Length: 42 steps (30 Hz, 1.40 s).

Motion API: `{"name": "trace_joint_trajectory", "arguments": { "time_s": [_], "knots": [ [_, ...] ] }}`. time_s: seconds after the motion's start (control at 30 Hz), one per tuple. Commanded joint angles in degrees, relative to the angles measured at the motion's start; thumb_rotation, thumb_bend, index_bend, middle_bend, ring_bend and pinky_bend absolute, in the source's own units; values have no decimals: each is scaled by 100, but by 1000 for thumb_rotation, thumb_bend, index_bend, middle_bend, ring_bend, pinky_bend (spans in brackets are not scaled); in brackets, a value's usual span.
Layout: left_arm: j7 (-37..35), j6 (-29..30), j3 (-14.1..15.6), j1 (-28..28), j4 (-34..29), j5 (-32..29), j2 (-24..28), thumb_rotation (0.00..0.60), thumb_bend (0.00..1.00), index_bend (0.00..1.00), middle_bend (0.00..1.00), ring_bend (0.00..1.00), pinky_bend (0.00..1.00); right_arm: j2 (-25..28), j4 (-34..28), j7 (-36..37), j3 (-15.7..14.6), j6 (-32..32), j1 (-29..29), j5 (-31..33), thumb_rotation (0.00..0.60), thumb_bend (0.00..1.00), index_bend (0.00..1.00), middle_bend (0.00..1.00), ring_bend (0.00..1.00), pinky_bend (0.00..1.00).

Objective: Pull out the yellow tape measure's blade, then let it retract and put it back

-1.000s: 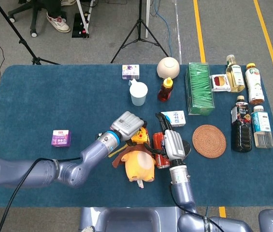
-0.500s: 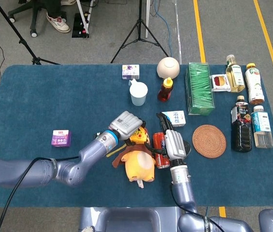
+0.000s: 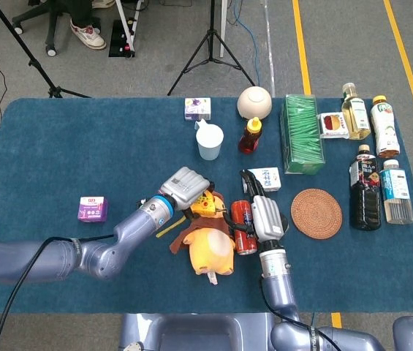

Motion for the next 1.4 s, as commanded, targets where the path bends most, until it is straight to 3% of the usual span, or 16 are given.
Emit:
{"name": "trace_joint_trajectory", "arguments": {
  "time_s": [0.03,0.37,0.6,0.87,1.4],
  "knots": [
    [-30,-3,-2,11,11,15,10,600,345,575,451,454,562,12,-10,-3,-7,-7,0,4,500,371,30,67,112,198],
    [-99,-49,28,7,87,41,2,600,346,575,452,454,564,33,4,41,-20,7,10,-46,502,407,329,118,146,199],
    [-125,-57,31,-15,142,43,-38,600,345,575,452,454,565,16,51,137,-14,18,11,-88,502,468,473,181,178,213],
    [-133,-65,44,-53,198,7,-84,600,345,575,451,454,565,-8,120,197,-11,35,17,-132,507,522,552,230,212,221],
    [-134,-14,85,-52,201,-1,-49,600,345,575,451,454,566,19,114,263,-10,71,-14,-164,509,568,575,250,232,230]
  ]
}}
